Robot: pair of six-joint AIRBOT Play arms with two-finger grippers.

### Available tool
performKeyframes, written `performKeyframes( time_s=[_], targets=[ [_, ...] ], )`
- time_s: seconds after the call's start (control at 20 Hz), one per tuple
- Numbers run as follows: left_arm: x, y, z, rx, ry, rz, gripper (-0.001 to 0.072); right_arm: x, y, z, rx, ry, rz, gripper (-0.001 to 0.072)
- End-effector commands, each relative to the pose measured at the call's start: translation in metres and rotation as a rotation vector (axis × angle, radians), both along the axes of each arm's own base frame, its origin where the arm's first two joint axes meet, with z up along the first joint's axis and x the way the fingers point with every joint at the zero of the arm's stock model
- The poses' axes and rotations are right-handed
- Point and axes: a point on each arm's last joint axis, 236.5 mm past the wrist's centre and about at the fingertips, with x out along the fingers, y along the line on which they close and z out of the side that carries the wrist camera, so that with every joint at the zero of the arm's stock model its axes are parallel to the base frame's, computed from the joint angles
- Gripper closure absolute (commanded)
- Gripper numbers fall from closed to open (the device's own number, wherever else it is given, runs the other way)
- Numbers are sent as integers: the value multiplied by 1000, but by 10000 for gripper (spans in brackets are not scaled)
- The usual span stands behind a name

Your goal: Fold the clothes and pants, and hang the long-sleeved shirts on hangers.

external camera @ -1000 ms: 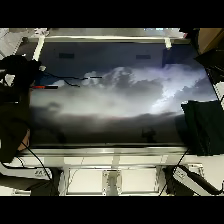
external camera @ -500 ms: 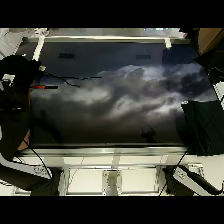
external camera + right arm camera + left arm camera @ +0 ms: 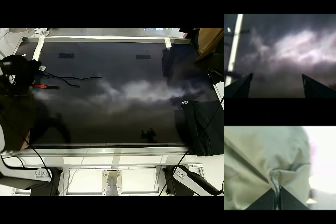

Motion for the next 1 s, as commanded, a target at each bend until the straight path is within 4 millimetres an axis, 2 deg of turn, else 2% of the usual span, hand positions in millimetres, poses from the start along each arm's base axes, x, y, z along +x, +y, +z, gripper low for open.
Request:
performKeyframes(
  time_s=[0.0,0.05,0.1,0.15,0.25,0.3,0.4,0.5,0.55,0.6,0.65,0.7,0.75,0.8,0.85,0.95],
  targets=[
    [16,-170,76,-401,-223,-238,692,-31,-4,-28,-56,163,39,21],
    [11,-219,93,-492,-253,-333,692,-38,-7,-34,-75,200,39,21],
    [5,-261,102,-556,-259,-411,692,-42,-12,-38,-94,225,32,21],
    [-5,-299,104,-595,-239,-490,692,-43,-17,-40,-111,233,19,21],
    [-35,-374,87,-622,-150,-660,692,-37,-22,-40,-123,215,-1,21],
    [-53,-408,72,-632,-93,-733,692,-33,-23,-38,-126,200,-10,21],
    [-97,-470,29,-628,49,-894,692,-30,-25,-36,-128,184,-19,21],
    [-145,-518,-26,-606,215,-1015,691,-27,-26,-35,-129,174,-25,21],
    [-170,-536,-55,-587,302,-1058,691,-26,-27,-35,-129,171,-27,21],
    [-189,-547,-80,-568,371,-1086,691,-25,-27,-37,-127,177,-26,21],
    [-204,-553,-100,-550,428,-1103,653,-23,-28,-39,-123,183,-26,21],
    [-213,-554,-111,-537,471,-1111,465,-22,-29,-42,-120,190,-25,21],
    [-215,-551,-111,-530,500,-1115,276,-19,-30,-46,-115,202,-23,21],
    [-207,-544,-102,-529,505,-1111,220,-17,-29,-50,-104,210,-19,20],
    [-192,-533,-85,-533,494,-1098,212,-14,-28,-54,-88,219,-12,20],
    [-147,-499,-40,-533,410,-1045,214,-6,-21,-60,-38,231,13,20]
  ],
)
